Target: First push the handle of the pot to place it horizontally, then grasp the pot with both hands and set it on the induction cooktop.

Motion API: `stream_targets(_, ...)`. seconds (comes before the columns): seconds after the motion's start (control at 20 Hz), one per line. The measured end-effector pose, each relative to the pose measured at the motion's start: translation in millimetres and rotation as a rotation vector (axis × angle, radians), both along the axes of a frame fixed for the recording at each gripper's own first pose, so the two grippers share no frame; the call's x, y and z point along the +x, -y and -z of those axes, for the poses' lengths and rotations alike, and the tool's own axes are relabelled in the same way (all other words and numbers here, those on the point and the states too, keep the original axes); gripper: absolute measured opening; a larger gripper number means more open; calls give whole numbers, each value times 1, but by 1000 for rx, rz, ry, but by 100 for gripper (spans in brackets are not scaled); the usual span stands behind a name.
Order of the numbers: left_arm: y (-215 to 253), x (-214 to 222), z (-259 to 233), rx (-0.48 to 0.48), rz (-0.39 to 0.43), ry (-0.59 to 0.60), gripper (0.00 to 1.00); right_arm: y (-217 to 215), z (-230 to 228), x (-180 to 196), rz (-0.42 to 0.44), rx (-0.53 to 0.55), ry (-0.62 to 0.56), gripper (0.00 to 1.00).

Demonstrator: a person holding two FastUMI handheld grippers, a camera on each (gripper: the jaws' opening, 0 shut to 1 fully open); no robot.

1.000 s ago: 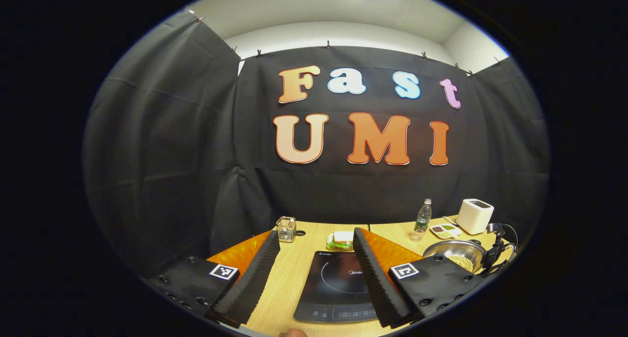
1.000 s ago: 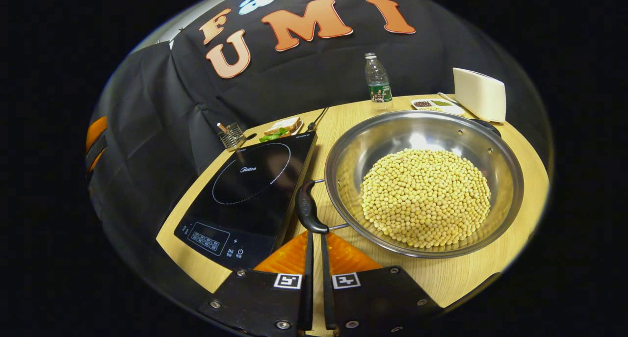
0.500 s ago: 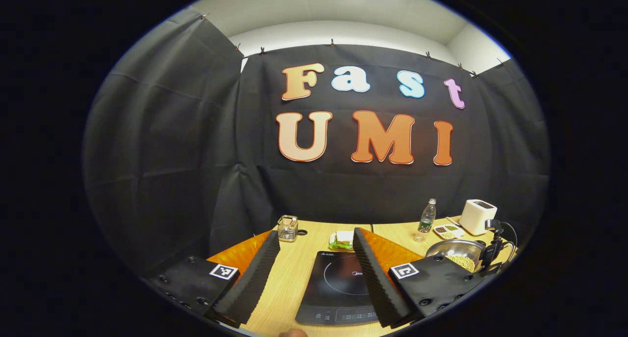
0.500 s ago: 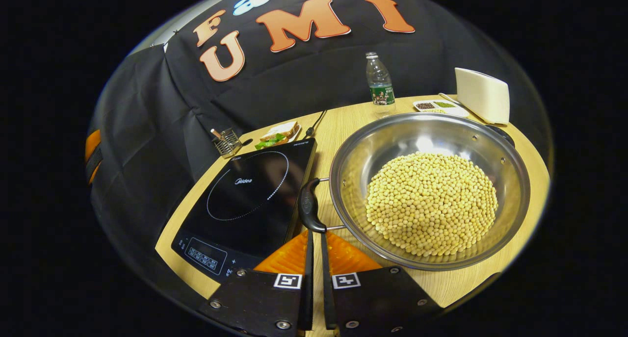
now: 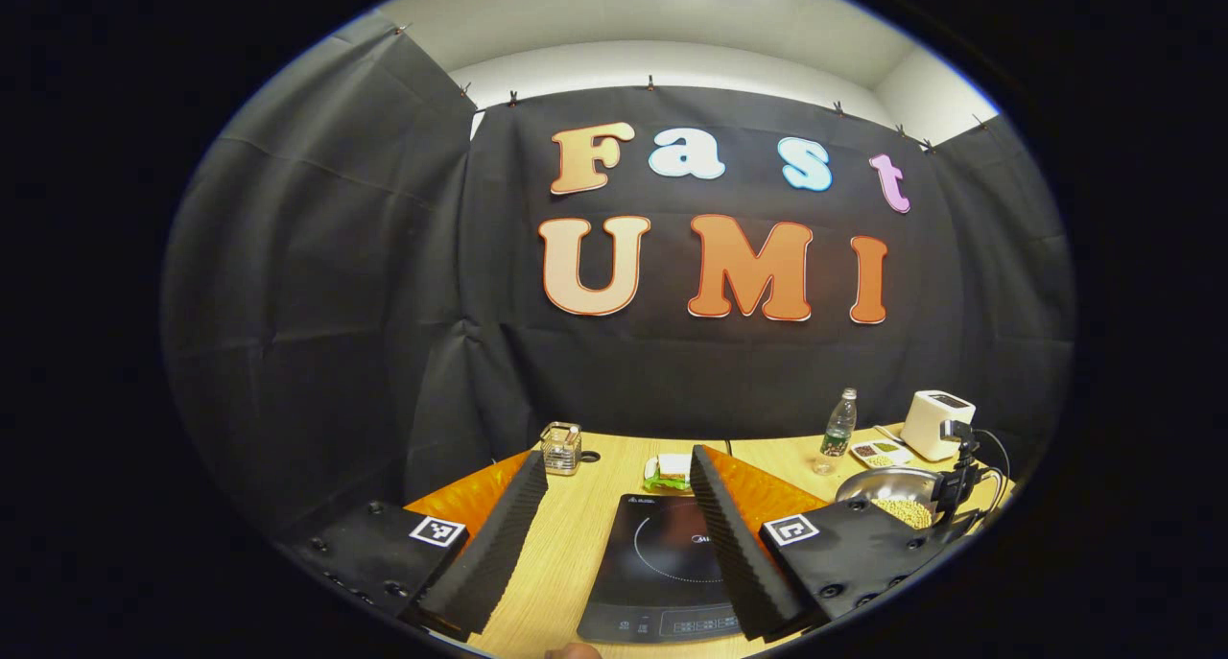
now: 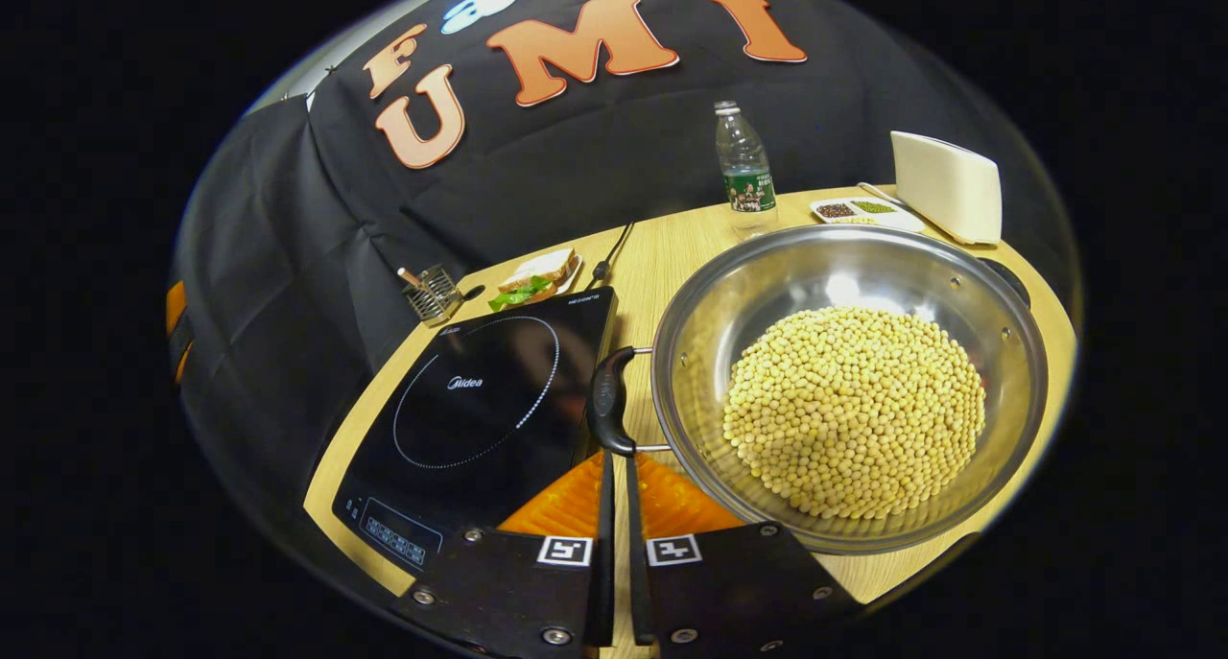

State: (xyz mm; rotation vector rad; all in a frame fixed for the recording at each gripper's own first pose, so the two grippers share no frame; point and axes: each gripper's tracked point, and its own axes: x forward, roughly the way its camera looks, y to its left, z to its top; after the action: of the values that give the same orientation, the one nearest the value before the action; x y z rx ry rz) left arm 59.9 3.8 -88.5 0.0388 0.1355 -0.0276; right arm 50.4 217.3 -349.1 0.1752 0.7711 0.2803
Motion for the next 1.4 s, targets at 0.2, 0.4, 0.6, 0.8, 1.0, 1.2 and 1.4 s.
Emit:
stream_targets(0.2,-1,5,9,-7,0,-16,97,-2,0,13,11,-2,11,1)
stream_targets(0.4,1,11,19,-13,0,-36,98,-6,0,25,17,3,19,0)
stream_targets(0.6,8,14,24,-24,10,-46,97,-7,-2,35,12,-16,38,0)
stream_targets(0.8,21,14,27,-34,28,-55,97,-4,-11,23,-6,-18,34,1)
stream_targets(1.0,56,16,29,-52,86,-63,97,15,-43,10,-14,4,89,2)
stream_targets(1.2,107,19,40,-64,162,-91,97,65,-67,15,62,-11,149,2)
stream_targets(1.4,167,21,60,-74,243,-132,98,118,-80,20,137,-30,185,2)
